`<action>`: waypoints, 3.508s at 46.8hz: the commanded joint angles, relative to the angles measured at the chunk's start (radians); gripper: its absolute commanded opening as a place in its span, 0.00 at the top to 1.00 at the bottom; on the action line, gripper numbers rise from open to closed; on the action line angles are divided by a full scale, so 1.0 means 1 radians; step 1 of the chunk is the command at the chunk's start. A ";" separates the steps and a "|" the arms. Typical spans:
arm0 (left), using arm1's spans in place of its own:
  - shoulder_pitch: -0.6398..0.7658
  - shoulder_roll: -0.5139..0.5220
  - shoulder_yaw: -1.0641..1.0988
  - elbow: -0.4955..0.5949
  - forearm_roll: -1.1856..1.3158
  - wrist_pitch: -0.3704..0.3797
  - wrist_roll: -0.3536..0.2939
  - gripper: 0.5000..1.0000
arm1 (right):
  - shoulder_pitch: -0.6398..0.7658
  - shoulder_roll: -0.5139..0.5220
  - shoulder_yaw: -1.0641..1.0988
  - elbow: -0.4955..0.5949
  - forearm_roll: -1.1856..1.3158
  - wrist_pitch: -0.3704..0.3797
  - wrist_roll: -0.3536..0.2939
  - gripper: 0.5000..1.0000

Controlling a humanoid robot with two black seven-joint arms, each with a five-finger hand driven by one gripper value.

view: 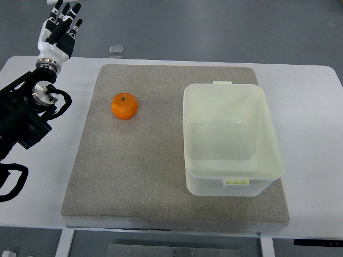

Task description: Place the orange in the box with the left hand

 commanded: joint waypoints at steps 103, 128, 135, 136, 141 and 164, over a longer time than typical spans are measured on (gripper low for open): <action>-0.493 0.242 0.822 -0.439 1.672 -0.117 -0.184 0.02 | 0.000 0.000 0.000 0.000 0.000 0.000 0.000 0.14; -0.461 0.236 0.873 -0.479 1.686 -0.069 -0.184 0.02 | 0.000 0.000 -0.001 0.000 0.000 0.000 0.000 0.14; -0.461 0.238 0.887 -0.495 1.717 -0.069 -0.184 0.02 | 0.000 0.000 0.000 0.000 0.000 0.000 0.000 0.14; -0.461 0.238 0.887 -0.495 1.721 -0.069 -0.184 0.02 | 0.000 0.000 -0.001 0.000 0.000 0.000 0.000 0.14; -0.459 0.239 0.887 -0.495 1.729 -0.069 -0.184 0.02 | 0.000 0.000 -0.001 0.000 0.000 0.000 0.000 0.14; -0.410 0.244 0.879 -0.483 1.714 -0.063 -0.184 0.01 | 0.000 0.000 0.000 0.000 0.000 0.000 0.000 0.14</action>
